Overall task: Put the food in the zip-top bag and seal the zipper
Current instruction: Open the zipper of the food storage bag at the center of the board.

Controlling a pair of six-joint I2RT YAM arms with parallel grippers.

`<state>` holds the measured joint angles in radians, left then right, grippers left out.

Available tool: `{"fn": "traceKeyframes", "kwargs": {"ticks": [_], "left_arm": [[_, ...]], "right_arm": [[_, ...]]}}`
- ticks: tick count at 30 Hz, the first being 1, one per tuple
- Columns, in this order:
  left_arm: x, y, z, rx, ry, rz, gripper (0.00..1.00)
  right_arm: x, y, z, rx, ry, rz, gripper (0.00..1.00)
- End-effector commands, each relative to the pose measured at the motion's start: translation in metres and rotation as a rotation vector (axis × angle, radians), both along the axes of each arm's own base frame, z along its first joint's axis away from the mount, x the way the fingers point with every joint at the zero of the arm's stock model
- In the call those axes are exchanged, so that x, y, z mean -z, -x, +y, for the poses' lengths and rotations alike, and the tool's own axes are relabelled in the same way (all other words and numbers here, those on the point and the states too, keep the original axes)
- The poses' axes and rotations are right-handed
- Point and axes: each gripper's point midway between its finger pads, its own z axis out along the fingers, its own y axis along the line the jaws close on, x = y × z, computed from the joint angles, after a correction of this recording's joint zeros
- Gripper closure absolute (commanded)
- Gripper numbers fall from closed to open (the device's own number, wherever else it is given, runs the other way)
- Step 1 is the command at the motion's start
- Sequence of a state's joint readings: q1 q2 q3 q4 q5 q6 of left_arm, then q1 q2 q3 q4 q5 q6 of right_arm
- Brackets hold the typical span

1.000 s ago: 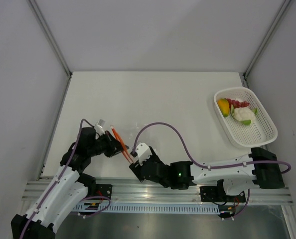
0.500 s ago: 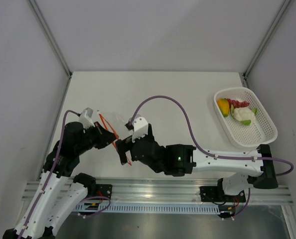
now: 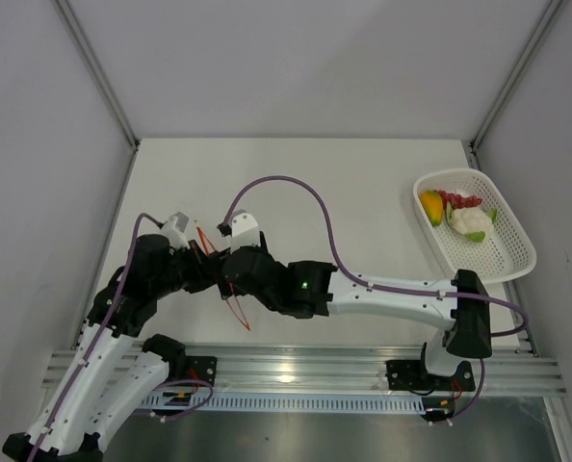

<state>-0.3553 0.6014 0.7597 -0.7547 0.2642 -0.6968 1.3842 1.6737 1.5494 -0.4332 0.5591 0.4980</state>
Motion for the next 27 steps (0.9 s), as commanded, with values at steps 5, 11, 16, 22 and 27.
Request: {"fn": "traceKeyframes", "kwargs": {"ticks": [5, 11, 16, 22, 27], "left_arm": [[-0.025, -0.002, -0.004, 0.035, 0.012, -0.084, 0.99], [-0.026, 0.002, -0.006, 0.055, 0.024, -0.092, 1.00], [-0.028, 0.006, -0.008, 0.075, 0.036, -0.100, 0.99], [-0.027, 0.009, -0.009, 0.091, 0.038, -0.106, 1.00], [-0.023, 0.011, -0.010, 0.106, 0.031, -0.098, 1.00]], "right_arm": [[0.004, -0.007, 0.007, 0.028, 0.018, 0.001, 0.39], [0.019, -0.013, 0.004, 0.049, 0.043, 0.017, 0.43], [0.029, -0.020, -0.002, 0.077, 0.051, 0.035, 0.50], [0.041, -0.026, -0.013, 0.103, 0.049, 0.063, 0.60], [0.046, -0.029, -0.022, 0.116, 0.048, 0.072, 0.67]]}}
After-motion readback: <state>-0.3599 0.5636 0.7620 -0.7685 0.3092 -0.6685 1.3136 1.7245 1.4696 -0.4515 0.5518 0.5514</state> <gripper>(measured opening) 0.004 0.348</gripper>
